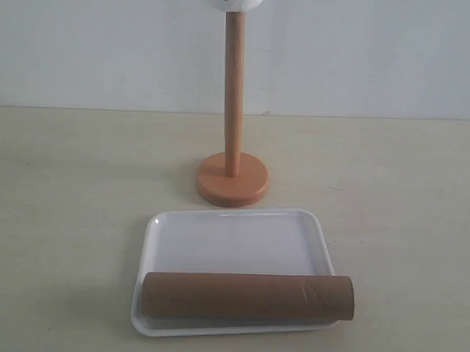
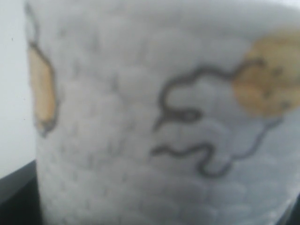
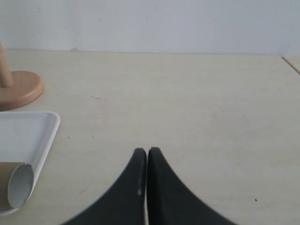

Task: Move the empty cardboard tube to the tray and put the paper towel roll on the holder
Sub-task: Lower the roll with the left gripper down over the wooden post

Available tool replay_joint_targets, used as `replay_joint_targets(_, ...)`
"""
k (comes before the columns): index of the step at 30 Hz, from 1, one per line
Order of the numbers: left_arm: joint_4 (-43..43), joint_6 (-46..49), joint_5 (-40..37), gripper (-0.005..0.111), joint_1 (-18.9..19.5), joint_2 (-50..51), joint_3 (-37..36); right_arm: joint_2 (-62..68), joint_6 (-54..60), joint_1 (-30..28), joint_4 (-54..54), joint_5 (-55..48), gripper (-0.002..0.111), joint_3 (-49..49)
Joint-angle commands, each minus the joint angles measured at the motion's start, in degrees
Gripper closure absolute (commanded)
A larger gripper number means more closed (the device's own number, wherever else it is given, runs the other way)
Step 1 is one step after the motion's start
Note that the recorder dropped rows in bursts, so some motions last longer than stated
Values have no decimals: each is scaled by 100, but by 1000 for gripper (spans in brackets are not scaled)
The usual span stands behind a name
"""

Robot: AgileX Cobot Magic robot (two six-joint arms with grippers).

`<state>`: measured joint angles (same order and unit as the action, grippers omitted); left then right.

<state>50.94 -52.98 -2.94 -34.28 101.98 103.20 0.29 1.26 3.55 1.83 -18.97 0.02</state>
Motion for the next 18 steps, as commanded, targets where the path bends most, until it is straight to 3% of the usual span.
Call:
replay_joint_targets(1,-63,-32,160,103,-30,113,86,-29,17,-15,-6,38,108,-2)
replay_joint_targets(18,-29,-9,122,103,-30,646,73,-29,17,-15,-6,38,108,-2)
